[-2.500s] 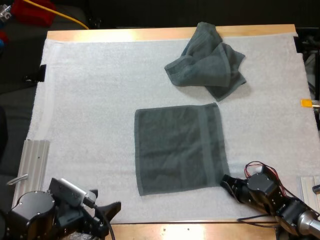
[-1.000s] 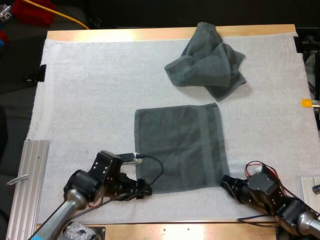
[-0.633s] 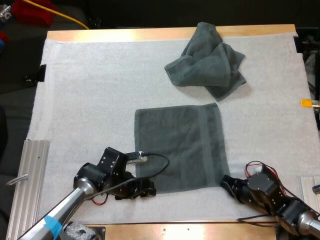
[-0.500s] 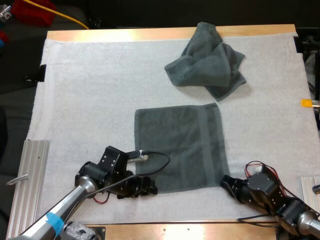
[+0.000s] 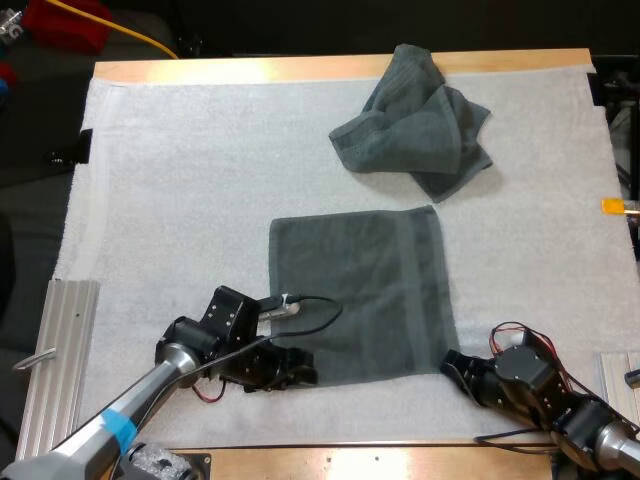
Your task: Pick towel from pile, fold and stack
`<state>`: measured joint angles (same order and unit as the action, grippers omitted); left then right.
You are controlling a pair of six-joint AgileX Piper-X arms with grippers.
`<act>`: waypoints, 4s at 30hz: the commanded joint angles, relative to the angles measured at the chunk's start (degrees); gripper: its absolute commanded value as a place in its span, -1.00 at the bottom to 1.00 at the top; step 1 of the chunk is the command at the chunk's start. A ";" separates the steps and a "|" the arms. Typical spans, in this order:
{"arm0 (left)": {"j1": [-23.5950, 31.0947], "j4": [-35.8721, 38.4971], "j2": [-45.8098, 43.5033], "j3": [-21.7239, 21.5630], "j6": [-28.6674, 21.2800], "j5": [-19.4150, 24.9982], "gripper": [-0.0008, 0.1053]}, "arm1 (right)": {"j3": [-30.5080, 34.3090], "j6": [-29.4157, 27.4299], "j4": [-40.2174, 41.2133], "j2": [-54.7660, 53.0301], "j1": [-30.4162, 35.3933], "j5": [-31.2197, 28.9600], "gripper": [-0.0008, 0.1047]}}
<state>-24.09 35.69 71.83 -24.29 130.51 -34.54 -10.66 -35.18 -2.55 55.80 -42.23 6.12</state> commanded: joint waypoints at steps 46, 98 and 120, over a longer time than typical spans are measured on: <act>-0.36 25.38 -13.54 -14.58 -18.25 9.89 -0.98 | -27.22 -34.36 42.27 -2.34 -3.38 2.85 -0.96; 4.12 17.45 -0.68 -14.76 -20.09 6.47 -0.98 | -33.02 -23.18 37.50 12.03 8.94 12.57 -0.96; 12.76 -1.90 0.67 -14.92 -18.46 9.25 -0.98 | -33.35 -21.97 20.98 19.88 17.79 12.13 -0.96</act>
<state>-11.35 34.54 72.39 -38.81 111.69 -26.00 -43.65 -56.97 18.73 75.56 -24.74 18.45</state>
